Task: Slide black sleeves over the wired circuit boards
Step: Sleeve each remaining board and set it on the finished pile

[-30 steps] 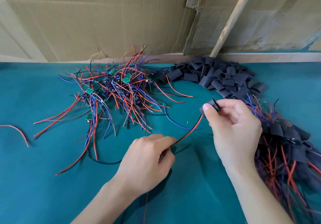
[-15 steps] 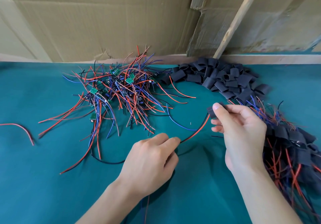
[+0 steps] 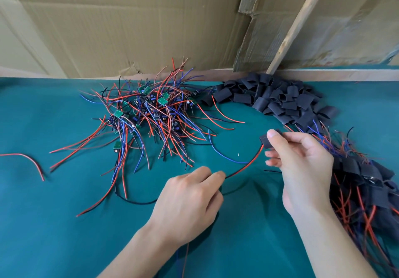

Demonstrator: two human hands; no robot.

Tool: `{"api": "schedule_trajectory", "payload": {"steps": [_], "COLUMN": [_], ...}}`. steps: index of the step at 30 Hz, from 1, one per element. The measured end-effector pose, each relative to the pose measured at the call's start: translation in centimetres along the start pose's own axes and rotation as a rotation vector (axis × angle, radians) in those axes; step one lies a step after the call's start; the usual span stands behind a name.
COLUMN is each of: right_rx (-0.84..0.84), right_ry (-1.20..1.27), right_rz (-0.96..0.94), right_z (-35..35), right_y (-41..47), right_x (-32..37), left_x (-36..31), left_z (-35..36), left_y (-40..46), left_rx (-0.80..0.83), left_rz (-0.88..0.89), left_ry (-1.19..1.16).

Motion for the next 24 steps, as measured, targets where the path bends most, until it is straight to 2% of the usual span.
{"api": "schedule_trajectory", "payload": {"steps": [5,11,15,20,24], "right_rx": [0.091,0.353,0.393,0.39,0.355], "right_ry": [0.03,0.049,-0.009,-0.061,-0.032], "right_rz": [0.091,0.362,0.33,0.248,0.218], "right_z": [0.3,1.6,2.1,1.6,1.3], "right_y": [-0.2,-2.0,-2.9,-2.4,-2.0], "right_x": [-0.1,-1.1,-1.9,-1.7,-1.4], "left_x": [0.1,0.3,0.9,0.9,1.2], "left_z": [0.4,0.4,0.8,0.6,0.8], "left_y": [0.0,0.5,0.5,0.7,0.8], "left_rx": [-0.012,-0.042,0.016,0.075,0.086], "left_rz": [-0.032,-0.263,-0.461,-0.56,-0.617], "left_ry": [-0.048,-0.422,-0.682,-1.001,-1.133]}}
Point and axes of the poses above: each hand's wrist, its own y-axis towards the middle knuckle, its own z-axis out of the palm, x = y × z, the point moved 1 cm from there along y, towards the middle knuckle, and after that the axes turned 14 degrees about y, right-handed, at the moved point
